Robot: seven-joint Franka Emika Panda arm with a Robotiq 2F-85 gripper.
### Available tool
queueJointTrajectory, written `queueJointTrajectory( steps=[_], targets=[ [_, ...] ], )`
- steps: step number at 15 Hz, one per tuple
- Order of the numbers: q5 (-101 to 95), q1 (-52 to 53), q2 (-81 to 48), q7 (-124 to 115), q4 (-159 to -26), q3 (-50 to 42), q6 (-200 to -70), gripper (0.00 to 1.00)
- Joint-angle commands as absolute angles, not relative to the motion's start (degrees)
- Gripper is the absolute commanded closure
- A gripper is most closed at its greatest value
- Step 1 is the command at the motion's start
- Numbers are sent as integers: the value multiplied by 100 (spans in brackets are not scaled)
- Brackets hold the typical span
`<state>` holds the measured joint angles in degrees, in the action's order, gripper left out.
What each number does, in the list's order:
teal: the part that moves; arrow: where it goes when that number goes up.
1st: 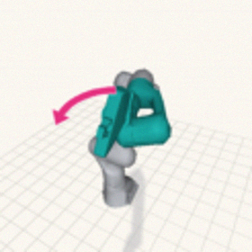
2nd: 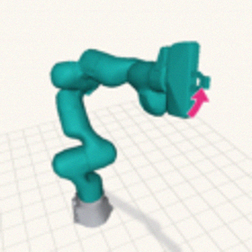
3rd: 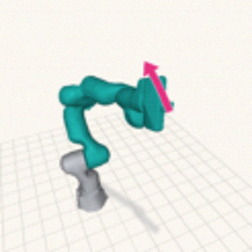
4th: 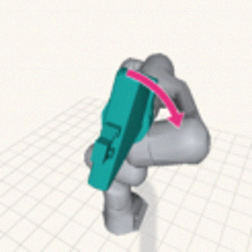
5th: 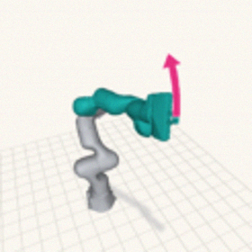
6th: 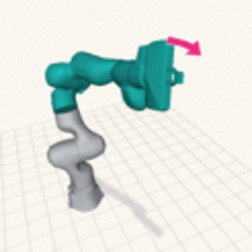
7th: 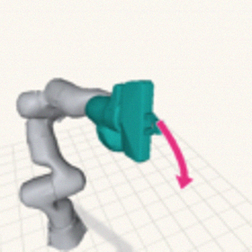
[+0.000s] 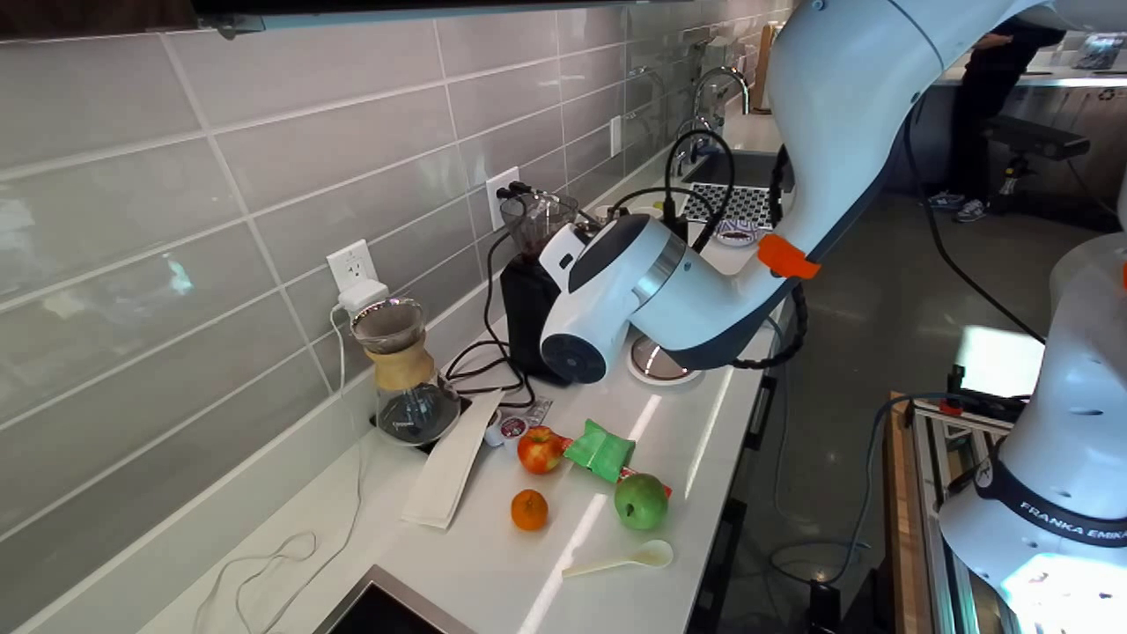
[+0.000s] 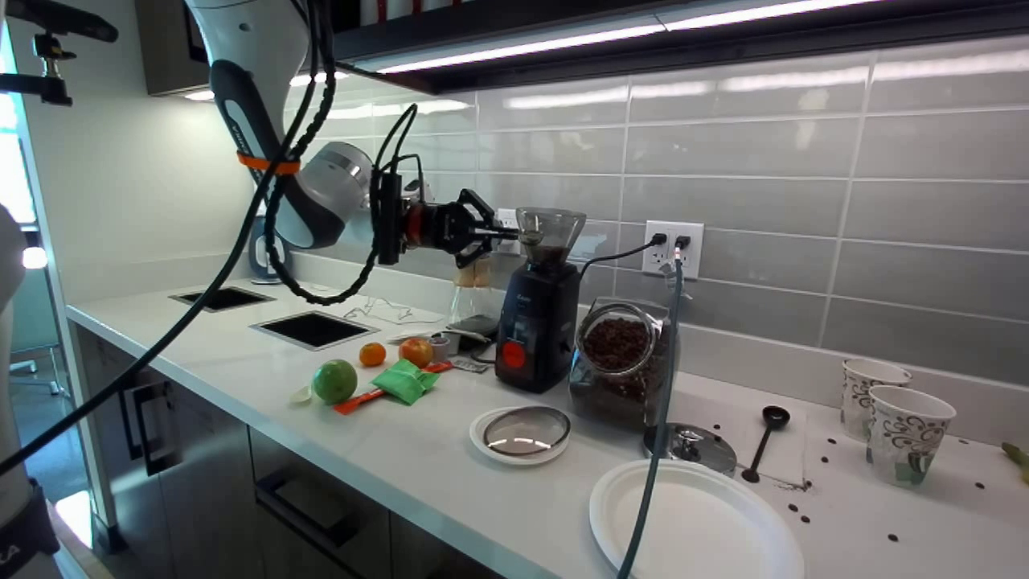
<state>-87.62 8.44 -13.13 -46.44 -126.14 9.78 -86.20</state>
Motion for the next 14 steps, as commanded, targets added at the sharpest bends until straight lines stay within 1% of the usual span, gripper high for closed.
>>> queueJointTrajectory(
  steps=[1, 9, 14],
  targets=[
    [-8734, 895, -1110, -4672, -12728, 1037, -8701, 99],
    [-8939, 983, -1171, -4367, -12587, 1205, -9320, 99],
    [-8923, 1119, -1145, -4307, -12427, 1249, -9278, 99]
  ],
)
